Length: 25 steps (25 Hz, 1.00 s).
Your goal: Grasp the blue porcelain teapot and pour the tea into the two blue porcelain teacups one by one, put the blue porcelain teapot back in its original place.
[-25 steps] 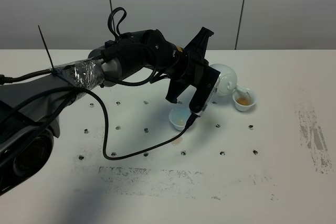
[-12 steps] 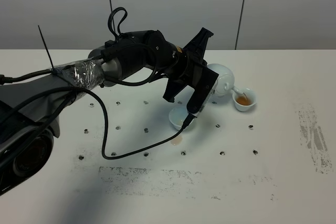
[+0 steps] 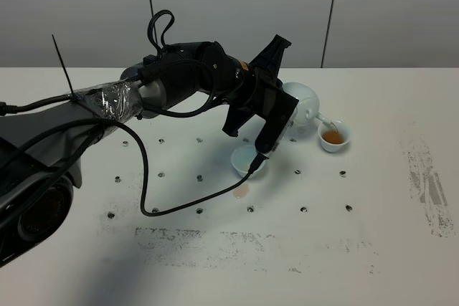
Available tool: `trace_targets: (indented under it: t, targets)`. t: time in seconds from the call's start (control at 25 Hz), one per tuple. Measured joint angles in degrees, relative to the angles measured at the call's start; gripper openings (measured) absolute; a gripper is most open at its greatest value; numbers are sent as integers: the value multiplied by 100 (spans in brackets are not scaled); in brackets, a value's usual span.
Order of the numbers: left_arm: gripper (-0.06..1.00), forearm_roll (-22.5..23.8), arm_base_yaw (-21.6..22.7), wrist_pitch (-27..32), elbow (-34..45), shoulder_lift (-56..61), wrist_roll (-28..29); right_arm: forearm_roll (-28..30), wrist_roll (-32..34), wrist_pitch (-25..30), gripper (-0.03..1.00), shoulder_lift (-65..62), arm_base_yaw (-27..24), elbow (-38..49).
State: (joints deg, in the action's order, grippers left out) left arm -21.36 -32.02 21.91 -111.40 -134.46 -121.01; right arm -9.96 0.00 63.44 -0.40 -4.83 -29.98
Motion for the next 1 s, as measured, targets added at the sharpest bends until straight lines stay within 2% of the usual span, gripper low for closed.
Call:
trace_targets:
  t: [0.84,1.0]
  targets:
    - [10,60,0,5,0,28,20,0,0,0,22,0,0,0]
    - [10,50,0,23,-1,77,386,0,0,0,22,0,0,0]
